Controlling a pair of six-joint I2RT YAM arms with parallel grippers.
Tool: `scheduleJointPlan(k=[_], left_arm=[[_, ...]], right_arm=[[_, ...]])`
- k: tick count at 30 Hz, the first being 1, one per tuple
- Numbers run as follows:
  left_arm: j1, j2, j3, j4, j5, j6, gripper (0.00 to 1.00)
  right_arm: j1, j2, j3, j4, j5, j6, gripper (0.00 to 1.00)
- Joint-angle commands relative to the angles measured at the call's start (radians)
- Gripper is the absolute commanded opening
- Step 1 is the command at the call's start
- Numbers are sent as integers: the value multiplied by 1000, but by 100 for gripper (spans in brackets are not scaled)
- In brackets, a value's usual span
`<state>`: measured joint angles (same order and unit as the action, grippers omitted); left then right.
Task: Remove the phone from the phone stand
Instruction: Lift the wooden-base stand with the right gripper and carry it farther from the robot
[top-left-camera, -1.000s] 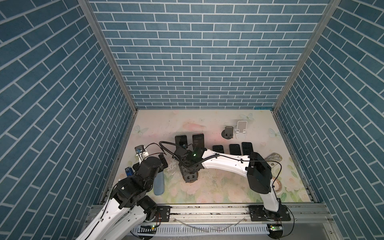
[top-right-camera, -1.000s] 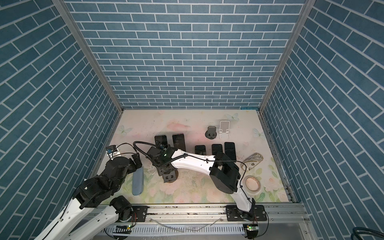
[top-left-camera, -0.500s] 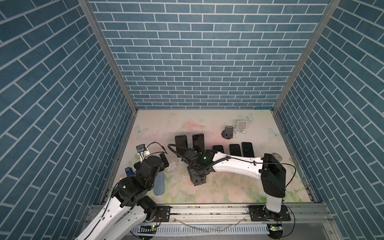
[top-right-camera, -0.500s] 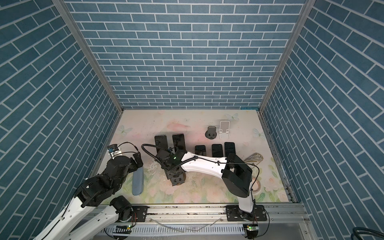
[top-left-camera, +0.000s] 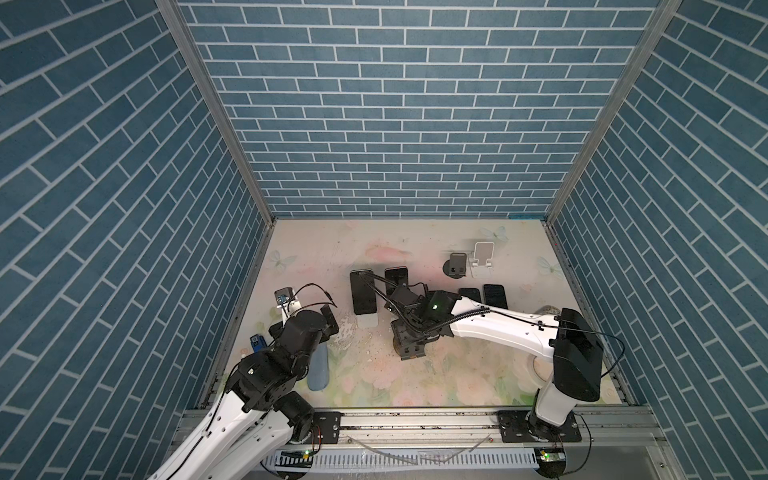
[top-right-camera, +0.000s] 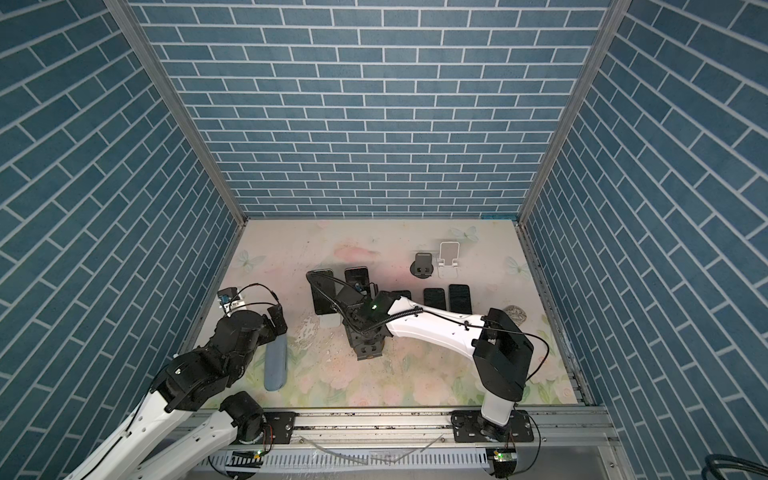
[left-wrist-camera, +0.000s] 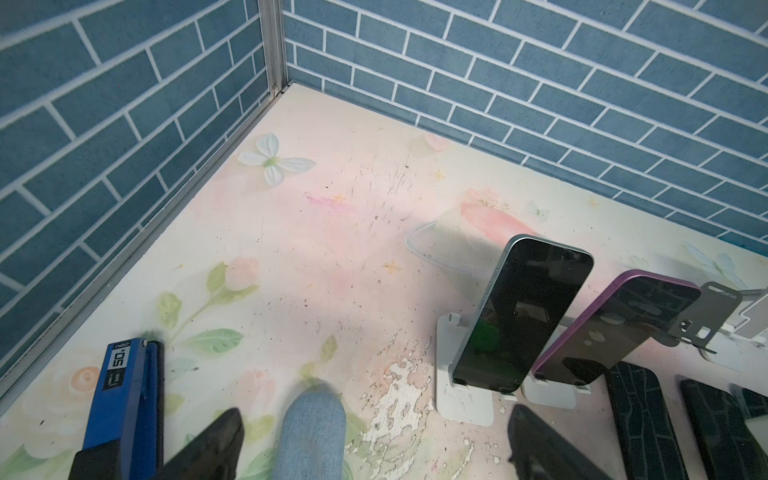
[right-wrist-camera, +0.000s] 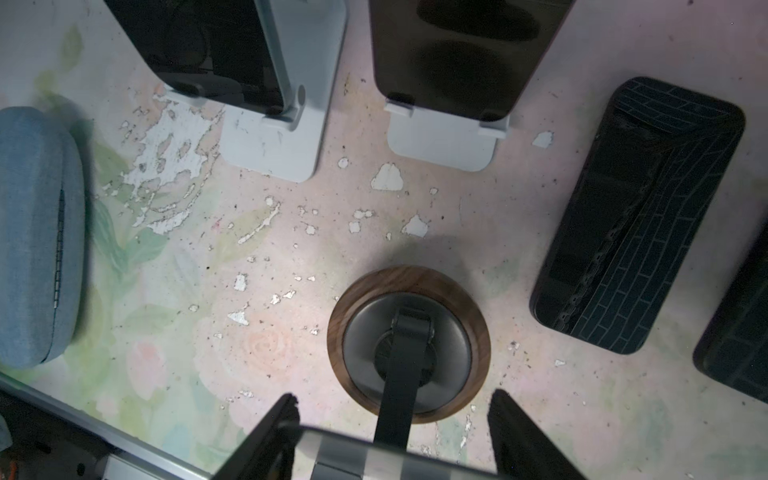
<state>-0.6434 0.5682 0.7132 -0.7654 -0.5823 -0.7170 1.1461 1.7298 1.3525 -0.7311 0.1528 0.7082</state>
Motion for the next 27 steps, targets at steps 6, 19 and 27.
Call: scheduleJointPlan(k=[6, 19, 27], left_arm=[[6, 22, 12, 16, 0, 20, 100], [6, 40, 6, 31, 8, 22, 100], [7, 41, 3, 44, 13, 34, 100]], right_arm=[[-14, -47, -42, 22, -26, -33, 62], [-83, -118, -82, 21, -25, -74, 62], [-198, -191, -75, -16, -14, -130, 62]])
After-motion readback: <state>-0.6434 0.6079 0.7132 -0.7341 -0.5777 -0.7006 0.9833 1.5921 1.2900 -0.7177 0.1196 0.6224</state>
